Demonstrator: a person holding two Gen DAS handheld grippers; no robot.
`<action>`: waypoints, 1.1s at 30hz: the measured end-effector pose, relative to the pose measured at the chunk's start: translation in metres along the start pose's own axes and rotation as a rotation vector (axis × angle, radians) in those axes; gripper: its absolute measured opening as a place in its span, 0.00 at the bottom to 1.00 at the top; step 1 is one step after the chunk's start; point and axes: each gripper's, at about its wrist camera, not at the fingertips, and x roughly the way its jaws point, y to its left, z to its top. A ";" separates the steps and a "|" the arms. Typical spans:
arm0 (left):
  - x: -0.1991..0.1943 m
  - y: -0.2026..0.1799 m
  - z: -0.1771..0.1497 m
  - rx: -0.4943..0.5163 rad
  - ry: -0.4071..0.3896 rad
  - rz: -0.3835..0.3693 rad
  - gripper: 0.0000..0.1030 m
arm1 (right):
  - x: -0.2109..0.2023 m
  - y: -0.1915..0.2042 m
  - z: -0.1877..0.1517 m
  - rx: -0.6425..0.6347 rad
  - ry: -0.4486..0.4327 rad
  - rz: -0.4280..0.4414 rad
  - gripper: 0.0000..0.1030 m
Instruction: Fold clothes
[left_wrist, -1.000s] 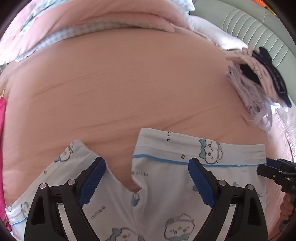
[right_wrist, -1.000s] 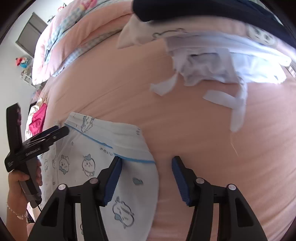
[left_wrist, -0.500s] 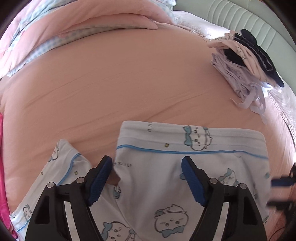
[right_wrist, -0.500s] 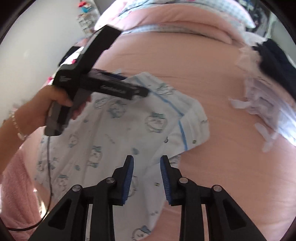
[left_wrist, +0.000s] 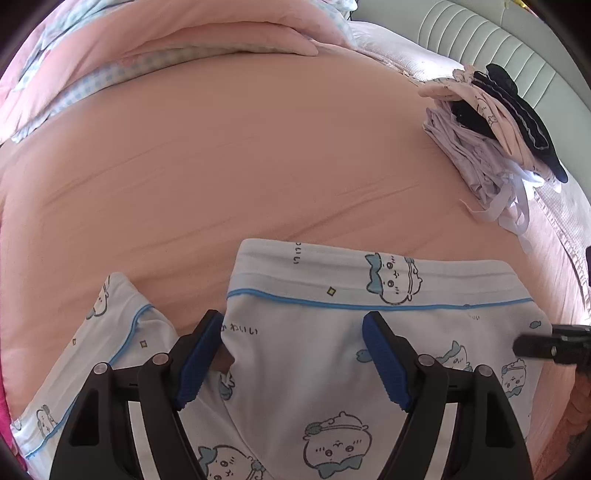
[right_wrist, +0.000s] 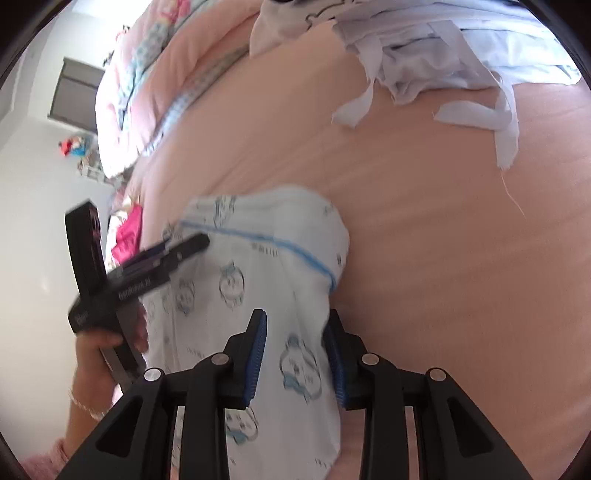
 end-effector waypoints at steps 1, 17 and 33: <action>0.000 0.000 0.001 0.004 0.000 -0.005 0.74 | 0.001 -0.001 0.004 0.003 -0.020 -0.007 0.30; -0.044 0.001 -0.018 0.103 -0.145 0.101 0.09 | -0.041 0.048 -0.019 -0.423 -0.283 -0.418 0.11; -0.048 -0.032 -0.022 0.113 -0.098 0.013 0.22 | -0.041 0.034 -0.010 -0.352 -0.130 -0.332 0.30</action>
